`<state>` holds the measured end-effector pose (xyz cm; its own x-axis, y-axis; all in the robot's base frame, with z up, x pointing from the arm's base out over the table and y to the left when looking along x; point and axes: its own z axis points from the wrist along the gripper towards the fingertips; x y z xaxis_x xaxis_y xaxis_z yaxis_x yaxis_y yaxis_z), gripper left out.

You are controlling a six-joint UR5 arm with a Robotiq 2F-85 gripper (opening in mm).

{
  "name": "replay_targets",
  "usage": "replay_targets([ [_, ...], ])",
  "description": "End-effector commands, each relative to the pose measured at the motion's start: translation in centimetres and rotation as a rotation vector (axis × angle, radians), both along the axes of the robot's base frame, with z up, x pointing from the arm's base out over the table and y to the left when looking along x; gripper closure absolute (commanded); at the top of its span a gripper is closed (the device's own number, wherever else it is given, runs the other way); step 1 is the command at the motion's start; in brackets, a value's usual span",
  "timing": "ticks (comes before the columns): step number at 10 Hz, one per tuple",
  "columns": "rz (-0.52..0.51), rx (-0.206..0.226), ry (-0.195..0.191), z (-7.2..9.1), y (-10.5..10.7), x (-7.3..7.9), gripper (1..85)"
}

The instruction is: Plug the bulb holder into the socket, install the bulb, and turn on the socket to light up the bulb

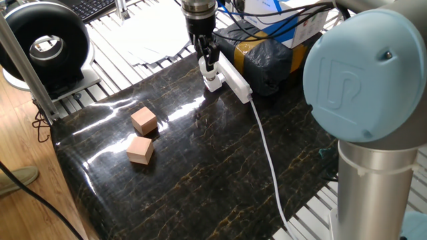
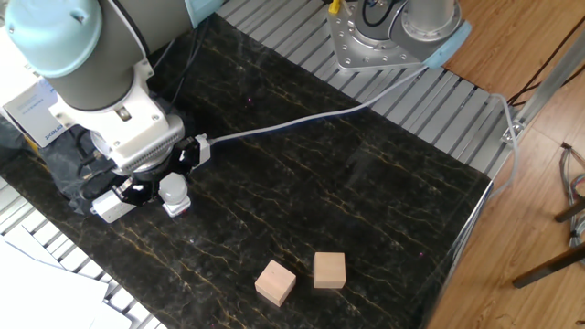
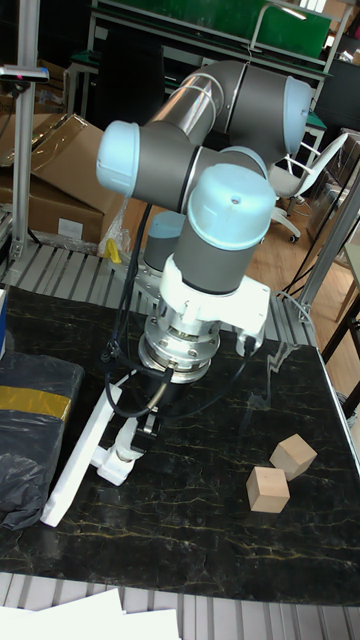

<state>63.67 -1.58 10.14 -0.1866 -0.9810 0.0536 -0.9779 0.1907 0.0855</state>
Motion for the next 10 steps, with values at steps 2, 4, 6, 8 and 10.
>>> replay_targets([
  [2, -0.026, 0.016, 0.012, 0.7, 1.0, -0.3, 51.7],
  [4, -0.038, 0.005, 0.016, 0.7, 0.7, -0.5, 53.0],
  [6, -0.066, -0.016, 0.013, 0.5, 0.5, -0.5, 57.0],
  [8, -0.13, -0.022, 0.008, 0.0, 1.0, -0.5, 60.7],
  [10, -0.189, -0.023, -0.003, -0.2, 1.5, -0.3, 63.0],
])
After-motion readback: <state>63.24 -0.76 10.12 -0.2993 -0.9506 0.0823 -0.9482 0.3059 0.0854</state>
